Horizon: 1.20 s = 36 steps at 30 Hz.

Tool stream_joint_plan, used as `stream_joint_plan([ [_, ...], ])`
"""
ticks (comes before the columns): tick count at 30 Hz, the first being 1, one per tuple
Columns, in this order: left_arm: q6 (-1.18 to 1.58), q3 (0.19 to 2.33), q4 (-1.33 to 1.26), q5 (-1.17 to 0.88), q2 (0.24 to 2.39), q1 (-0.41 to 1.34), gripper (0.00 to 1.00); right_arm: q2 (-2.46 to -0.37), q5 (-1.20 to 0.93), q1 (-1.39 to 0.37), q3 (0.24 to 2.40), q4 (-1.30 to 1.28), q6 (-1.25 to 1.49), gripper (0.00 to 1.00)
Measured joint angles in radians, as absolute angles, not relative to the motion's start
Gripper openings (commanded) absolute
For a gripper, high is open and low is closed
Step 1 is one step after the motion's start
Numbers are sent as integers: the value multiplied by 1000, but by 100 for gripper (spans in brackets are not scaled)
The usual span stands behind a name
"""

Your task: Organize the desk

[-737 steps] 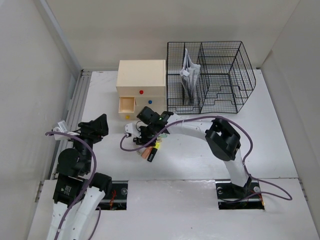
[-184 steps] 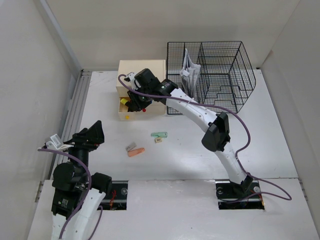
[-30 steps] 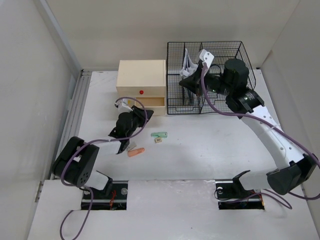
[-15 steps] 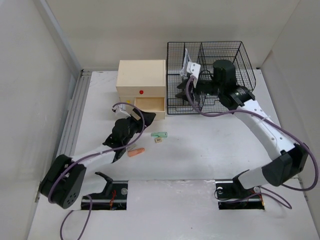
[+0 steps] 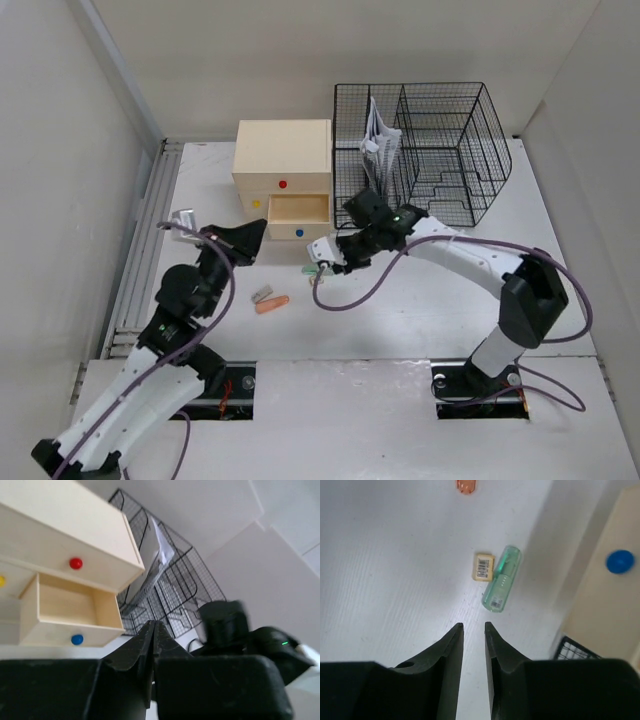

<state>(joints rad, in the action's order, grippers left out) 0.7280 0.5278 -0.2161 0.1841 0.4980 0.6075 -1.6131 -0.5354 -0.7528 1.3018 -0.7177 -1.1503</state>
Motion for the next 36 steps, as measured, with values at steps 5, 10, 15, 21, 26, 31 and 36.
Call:
stream_joint_plan([
  [5, 694, 562, -97, 244, 363, 608, 0, -1777, -403, -835, 1357, -701, -1058, 32],
  [10, 696, 430, -44, 250, 286, 609, 43, -1917, -308, -861, 1432, -695, -965, 39],
  [15, 710, 318, 44, 258, 213, 609, 67, -1974, -239, -865, 1472, -683, -899, 41],
  [21, 710, 310, 82, 296, 160, 609, 67, -2022, -196, -865, 1518, -667, -859, 45],
  [26, 710, 308, 99, 325, 160, 609, 67, -2054, -180, -865, 1524, -666, -848, 47],
  [31, 716, 305, 115, 361, 156, 609, 67, -2072, -176, -865, 1536, -665, -846, 19],
  [36, 742, 303, 157, 415, 86, 609, 67, -2073, -183, -865, 1542, -670, -850, 5],
])
